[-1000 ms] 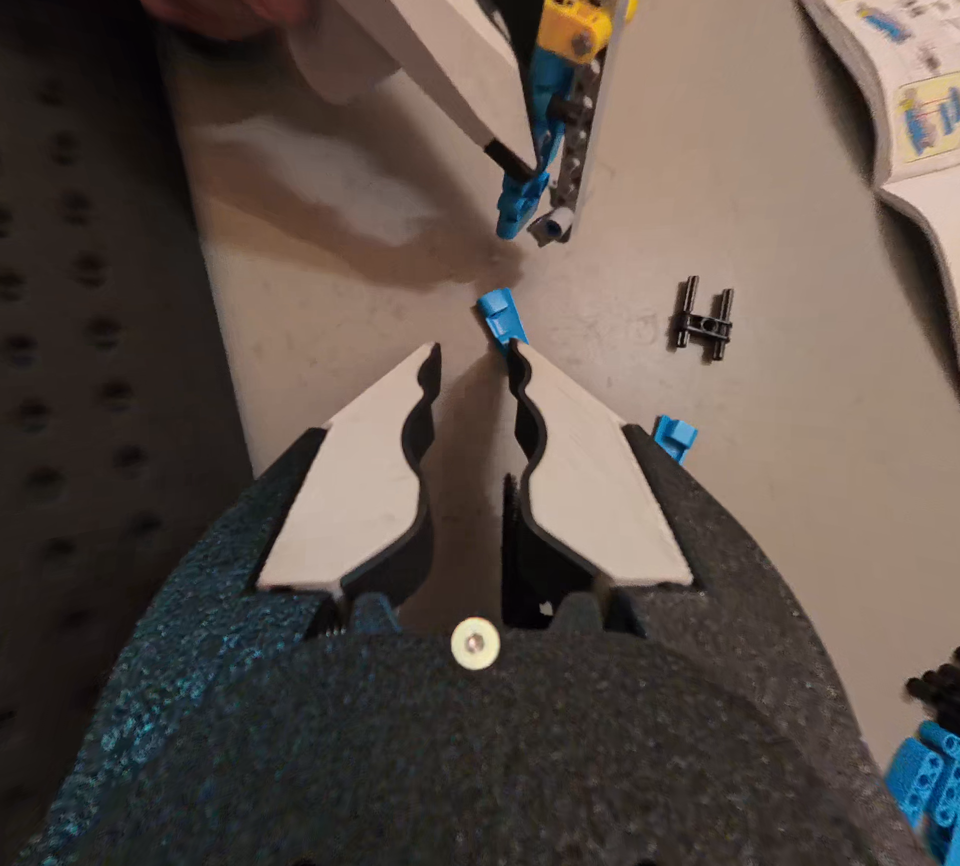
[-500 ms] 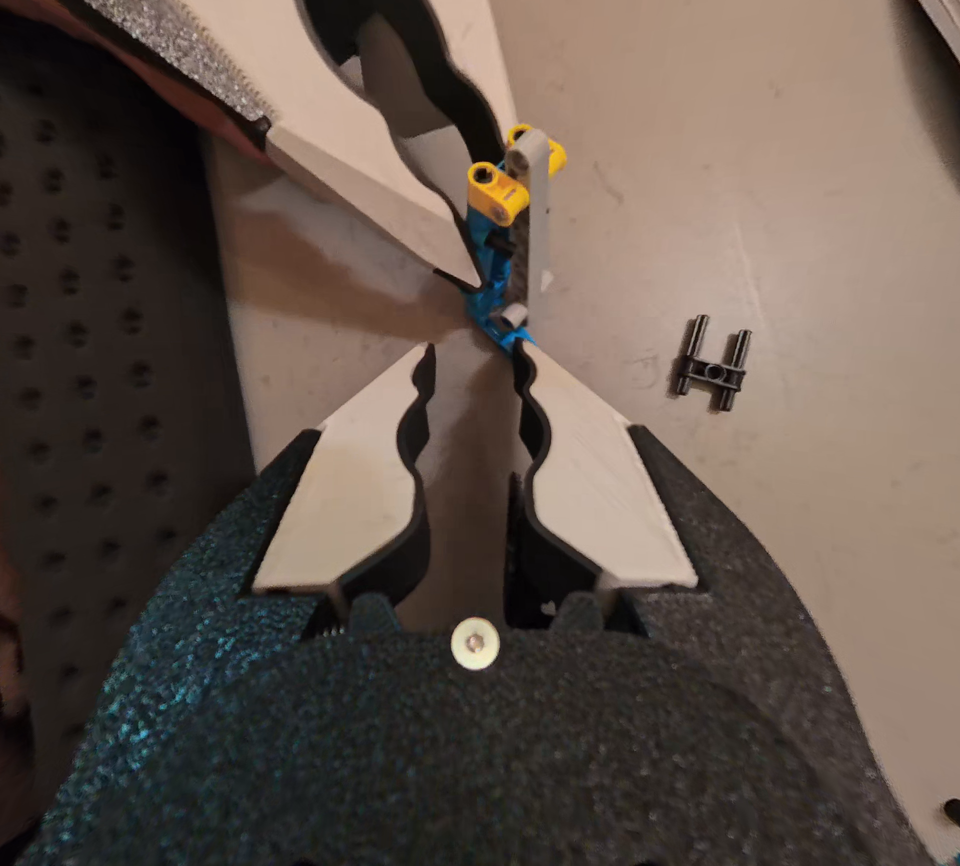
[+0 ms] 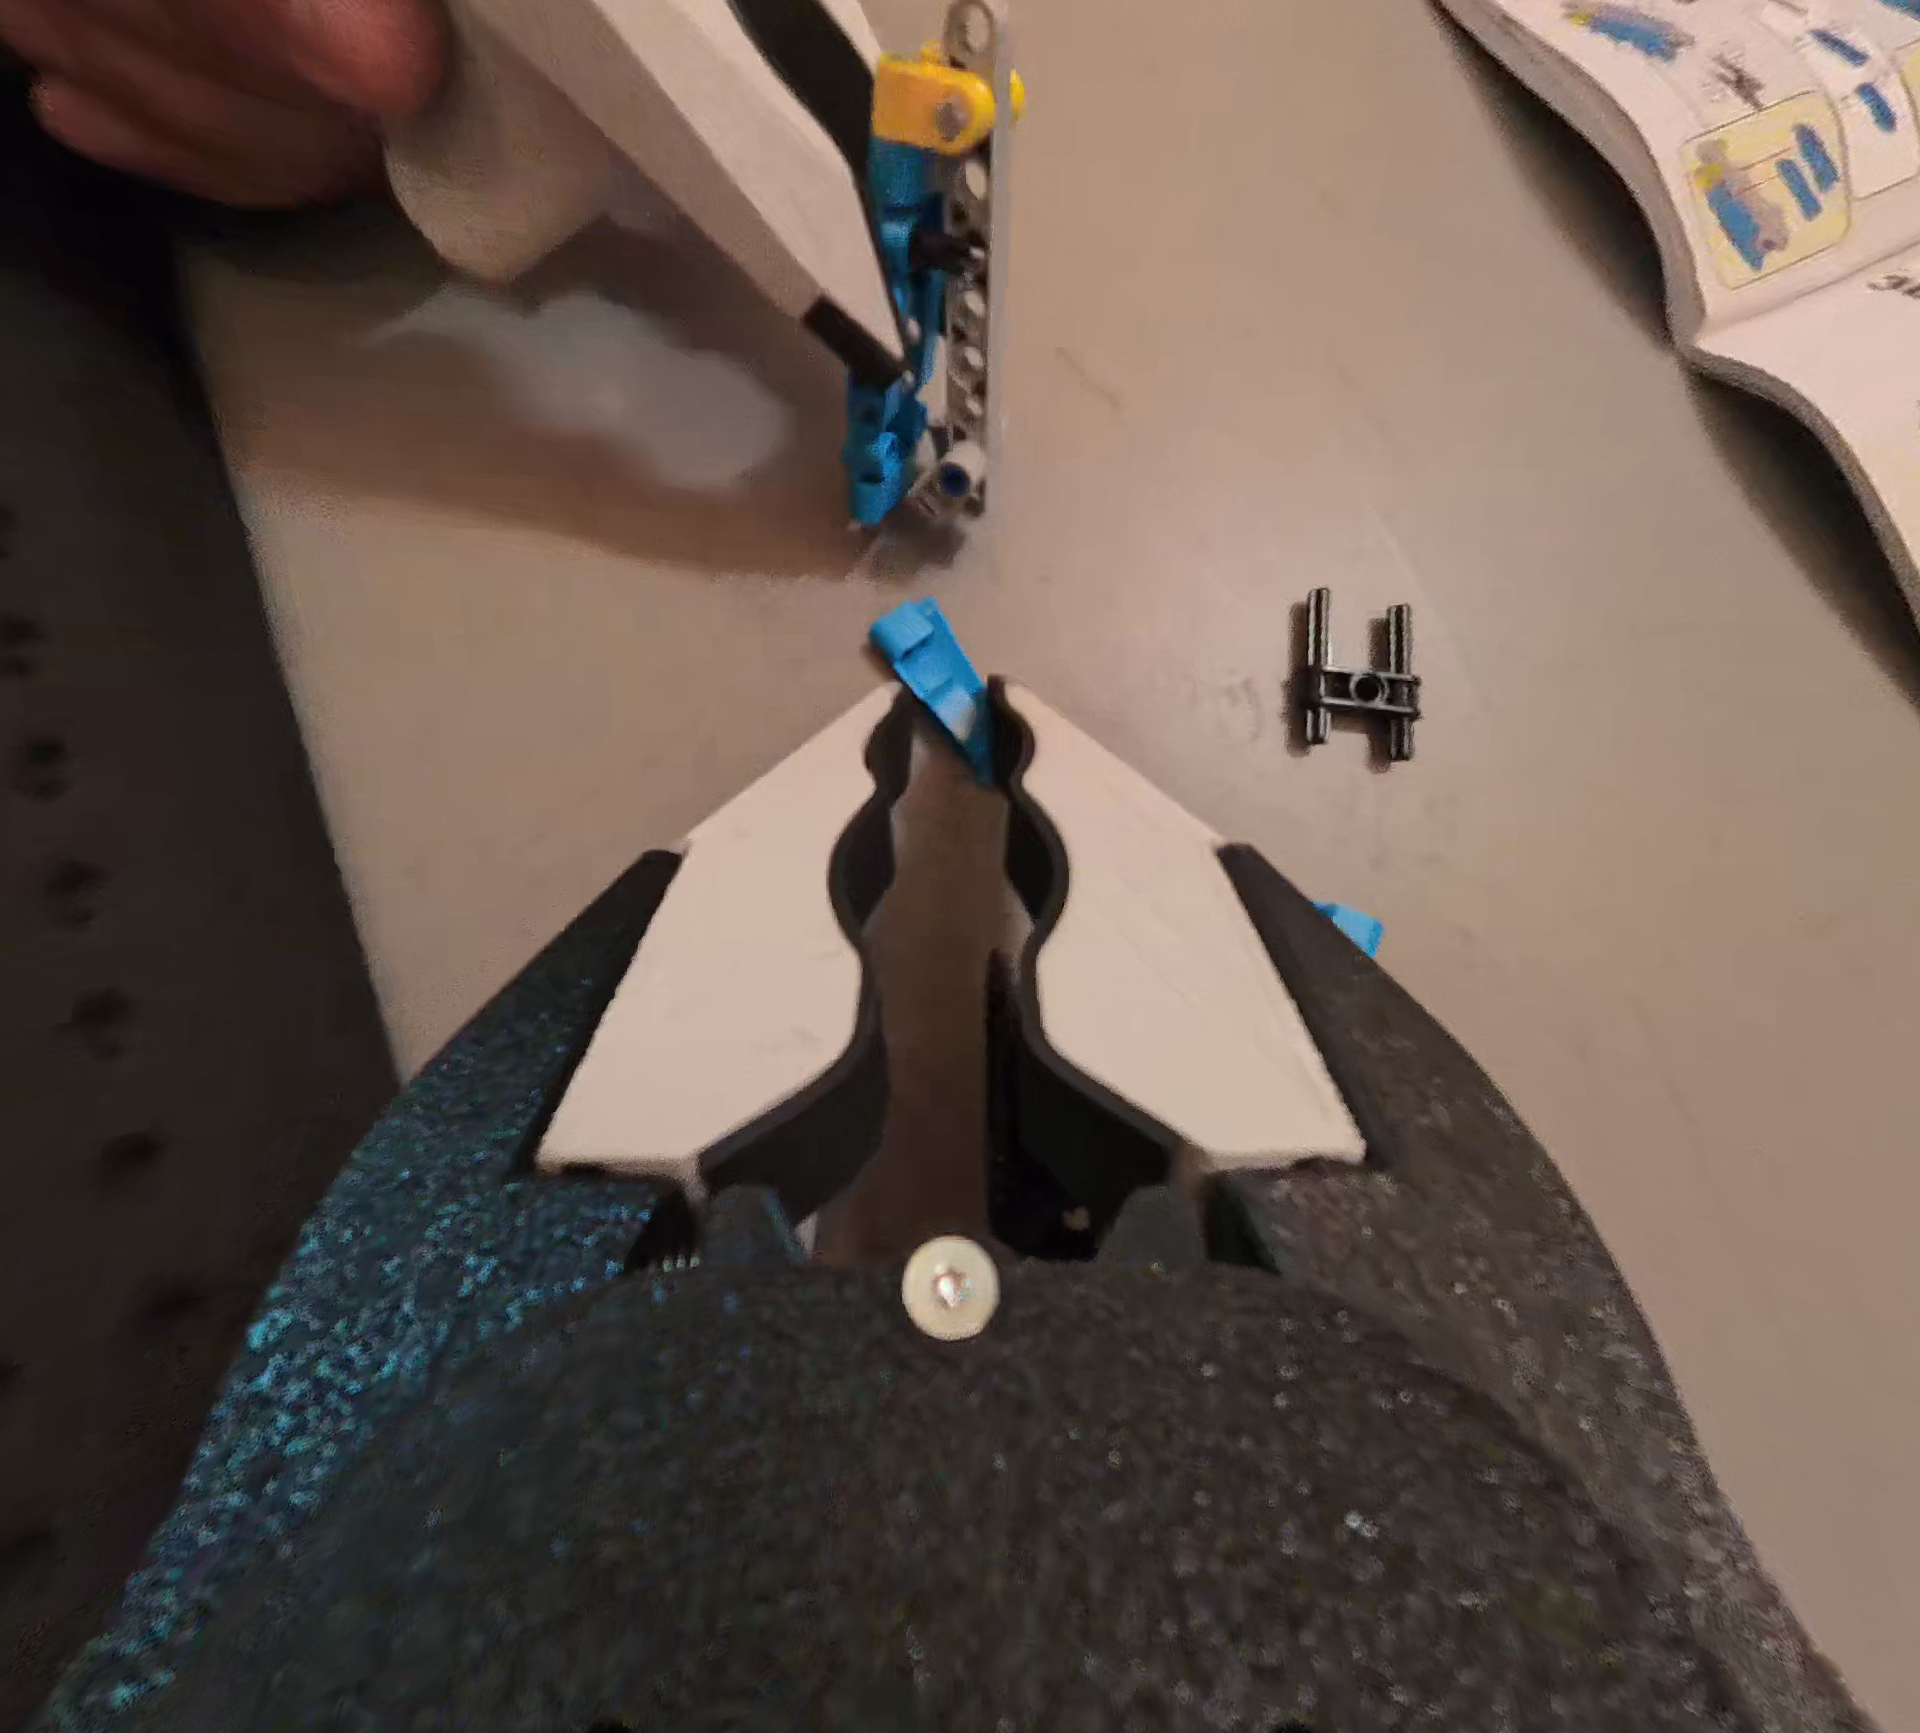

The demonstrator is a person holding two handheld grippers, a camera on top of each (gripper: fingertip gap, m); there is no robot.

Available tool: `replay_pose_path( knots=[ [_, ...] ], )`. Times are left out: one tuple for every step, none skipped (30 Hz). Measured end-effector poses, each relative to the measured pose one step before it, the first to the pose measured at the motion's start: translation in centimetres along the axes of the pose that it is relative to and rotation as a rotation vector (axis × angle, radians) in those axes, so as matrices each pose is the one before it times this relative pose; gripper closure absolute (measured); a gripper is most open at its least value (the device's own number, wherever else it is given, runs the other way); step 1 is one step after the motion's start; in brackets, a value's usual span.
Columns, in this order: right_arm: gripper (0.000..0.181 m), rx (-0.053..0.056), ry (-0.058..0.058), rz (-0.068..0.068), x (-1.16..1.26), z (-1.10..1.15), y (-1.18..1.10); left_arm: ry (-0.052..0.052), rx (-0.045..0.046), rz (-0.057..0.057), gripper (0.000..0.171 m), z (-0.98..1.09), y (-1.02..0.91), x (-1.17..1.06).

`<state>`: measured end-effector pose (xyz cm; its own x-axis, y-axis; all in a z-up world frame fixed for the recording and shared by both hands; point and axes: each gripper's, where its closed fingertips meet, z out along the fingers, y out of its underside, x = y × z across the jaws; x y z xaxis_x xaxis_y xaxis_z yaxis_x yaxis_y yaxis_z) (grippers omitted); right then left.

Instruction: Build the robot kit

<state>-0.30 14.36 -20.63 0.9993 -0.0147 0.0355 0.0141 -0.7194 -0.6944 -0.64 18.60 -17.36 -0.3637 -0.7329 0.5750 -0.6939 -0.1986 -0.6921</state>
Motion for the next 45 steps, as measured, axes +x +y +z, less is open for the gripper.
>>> replay_pose_path(
  knots=[
    [0.169, -0.0023, -0.0204, -0.0126, -0.066, -0.014, -0.008, 0.0117, -0.02663, 0.0107, 0.147, -0.233, 0.430, -0.099],
    [0.170, -0.0055, -0.0165, -0.0145, -0.027, -0.046, 0.060, 0.0008, -0.01636, 0.0185, 0.147, -0.277, 0.269, -0.108],
    [0.171, -0.0099, -0.0138, -0.0104, 0.013, -0.087, 0.088, -0.0149, -0.00555, 0.0265, 0.147, -0.268, 0.169, -0.194],
    [0.172, -0.0100, -0.0086, 0.0038, 0.155, -0.121, 0.100, -0.0075, -0.00861, 0.0312, 0.147, -0.225, 0.240, 0.014],
    [0.173, -0.0048, -0.0066, 0.0306, 0.348, -0.119, 0.125, 0.0013, -0.01137, 0.0345, 0.147, -0.177, 0.290, 0.225],
    [0.174, 0.0102, -0.0276, 0.0680, 0.273, -0.173, -0.021, -0.0039, -0.00375, 0.0370, 0.147, -0.161, 0.153, 0.204],
    [0.175, 0.0434, -0.0555, 0.1001, 0.036, -0.349, -0.527, -0.0056, 0.01027, 0.0332, 0.147, -0.150, -0.102, 0.208],
    [0.175, 0.0745, -0.0865, 0.1249, -0.334, -0.537, -1.063, 0.0046, 0.02613, 0.0235, 0.147, -0.135, -0.394, 0.342],
    [0.175, 0.0875, -0.1230, 0.1451, -0.890, -0.558, -1.405, 0.0007, 0.04300, 0.0113, 0.147, -0.096, -0.679, 0.238],
    [0.175, 0.0873, -0.1384, 0.1458, -1.277, -0.427, -1.454, 0.0012, 0.04176, -0.0054, 0.147, 0.010, -0.708, 0.172],
    [0.175, 0.1000, -0.1325, 0.1226, -1.404, -0.313, -1.567, -0.0008, 0.03445, -0.0201, 0.147, 0.147, -0.627, 0.053],
    [0.175, 0.0931, -0.1011, 0.0996, -1.102, -0.068, -1.273, -0.0022, 0.02976, -0.0261, 0.147, 0.222, -0.525, -0.015],
    [0.175, 0.0572, -0.0640, 0.0877, -0.546, 0.212, -0.601, -0.0080, 0.03253, -0.0266, 0.147, 0.197, -0.542, -0.082],
    [0.175, 0.0235, -0.0168, 0.0519, 0.065, 0.370, 0.044, -0.0062, 0.04661, -0.0209, 0.147, 0.073, -0.698, -0.031],
    [0.175, -0.0030, 0.0257, -0.0109, 0.437, 0.420, 0.466, 0.0072, 0.04182, -0.0172, 0.147, 0.034, -0.631, 0.190],
    [0.175, -0.0021, 0.0578, -0.0549, 0.650, 0.366, 0.494, -0.0059, 0.02480, -0.0104, 0.148, 0.046, -0.381, -0.007],
    [0.175, 0.0065, 0.0496, -0.0552, 0.421, 0.290, 0.333, -0.0248, 0.00684, 0.0050, 0.148, 0.080, -0.038, -0.287],
    [0.174, 0.0192, 0.0297, -0.0304, 0.141, 0.108, 0.066, -0.0066, 0.00082, 0.0111, 0.148, 0.069, 0.077, -0.030],
    [0.175, 0.0153, 0.0063, -0.0118, -0.035, 0.027, 0.025, 0.0022, 0.00434, 0.0030, 0.148, -0.048, -0.060, 0.055],
    [0.174, 0.0136, -0.0144, 0.0082, -0.157, 0.028, -0.006, 0.0044, 0.00359, 0.0044, 0.148, -0.057, -0.081, 0.103],
    [0.175, 0.0024, -0.0216, 0.0240, -0.163, 0.050, 0.110, 0.0013, -0.00378, 0.0109, 0.148, 0.020, 0.064, 0.111],
    [0.174, -0.0088, -0.0099, 0.0212, 0.015, 0.100, 0.259, -0.0093, -0.00905, 0.0152, 0.148, 0.069, 0.150, 0.004],
    [0.174, -0.0034, 0.0080, -0.0018, 0.213, 0.047, 0.166, -0.0146, -0.00853, 0.0205, 0.148, 0.072, 0.138, -0.057],
    [0.174, -0.0044, 0.0101, -0.0147, 0.150, -0.033, 0.122, -0.0088, -0.01062, 0.0197, 0.148, 0.056, 0.139, 0.011],
    [0.174, -0.0109, 0.0085, -0.0138, 0.105, -0.040, 0.154, -0.0055, -0.01474, 0.0201, 0.148, 0.064, 0.198, 0.024],
    [0.174, -0.0197, 0.0138, -0.0117, 0.199, -0.061, 0.212, -0.0086, -0.02263, 0.0245, 0.148, 0.069, 0.322, -0.027],
    [0.174, -0.0292, 0.0246, -0.0172, 0.320, -0.019, 0.345, -0.0127, -0.02708, 0.0312, 0.148, 0.096, 0.415, -0.022],
    [0.174, -0.0347, 0.0328, -0.0255, 0.358, -0.015, 0.410, -0.0124, -0.03142, 0.0350, 0.148, 0.155, 0.471, 0.038],
    [0.174, -0.0456, 0.0428, -0.0227, 0.514, -0.011, 0.569, -0.0093, -0.03590, 0.0392, 0.148, 0.201, 0.513, 0.120],
    [0.174, -0.0574, 0.0524, -0.0110, 0.715, 0.019, 0.754, -0.0103, -0.03195, 0.0382, 0.148, 0.197, 0.444, 0.113],
    [0.174, -0.0620, 0.0584, -0.0076, 0.890, 0.036, 0.879, -0.0211, -0.02590, 0.0276, 0.147, 0.179, 0.364, -0.096],
    [0.174, -0.0639, 0.0537, -0.0029, 0.894, 0.083, 0.982, -0.0168, -0.01823, 0.0118, 0.147, 0.143, 0.257, -0.107],
    [0.174, -0.0444, 0.0238, -0.0086, 0.437, 0.094, 0.720, 0.0008, -0.01881, 0.0040, 0.148, 0.152, 0.273, 0.076],
    [0.174, -0.0074, -0.0015, -0.0042, -0.022, -0.054, 0.148, 0.0196, -0.01675, 0.0029, 0.147, 0.148, 0.256, 0.323],
    [0.174, -0.0042, 0.0093, -0.0090, 0.091, -0.134, 0.087, 0.0214, -0.01142, 0.0058, 0.148, 0.099, 0.182, 0.375],
    [0.174, -0.0088, 0.0100, -0.0249, 0.024, -0.159, 0.137, 0.0162, -0.00789, 0.0117, 0.148, 0.057, 0.123, 0.348],
    [0.174, -0.0138, 0.0142, -0.0353, 0.037, -0.199, 0.233, 0.0104, -0.00272, 0.0147, 0.148, 0.024, 0.046, 0.303],
    [0.179, -0.0236, 0.0483, -0.0429, 0.549, -0.255, 0.434, 0.0034, 0.00177, 0.0122, 0.148, -0.015, -0.020, 0.187],
    [0.181, -0.0351, 0.0564, -0.0742, 0.657, -0.198, 0.697, -0.0036, 0.00185, 0.0042, 0.148, -0.018, -0.012, 0.017],
    [0.178, 0.0017, 0.0041, -0.0640, -0.256, -0.234, 0.183, -0.0040, 0.00253, -0.0027, 0.148, -0.024, -0.013, -0.054],
    [0.171, -0.0133, -0.0112, -0.0496, -0.462, -0.225, 0.338, -0.0034, 0.00577, -0.0067, 0.148, -0.057, -0.078, -0.107],
    [0.169, -0.0163, 0.0041, -0.0390, -0.189, -0.252, 0.371, -0.0037, 0.01057, -0.0103, 0.148, -0.083, -0.136, -0.153],
    [0.167, -0.0111, 0.0178, -0.0284, 0.105, -0.305, 0.218, -0.0020, 0.01359, -0.0130, 0.148, -0.129, -0.178, -0.165],
    [0.160, 0.0008, 0.0053, -0.0333, -0.068, -0.307, -0.019, -0.0023, 0.01669, -0.0141, 0.148, -0.176, -0.217, -0.188],
    [0.155, 0.0104, -0.0015, -0.0459, -0.199, -0.299, -0.272, -0.0074, 0.02301, -0.0157, 0.148, -0.247, -0.292, -0.272]
  ],
)
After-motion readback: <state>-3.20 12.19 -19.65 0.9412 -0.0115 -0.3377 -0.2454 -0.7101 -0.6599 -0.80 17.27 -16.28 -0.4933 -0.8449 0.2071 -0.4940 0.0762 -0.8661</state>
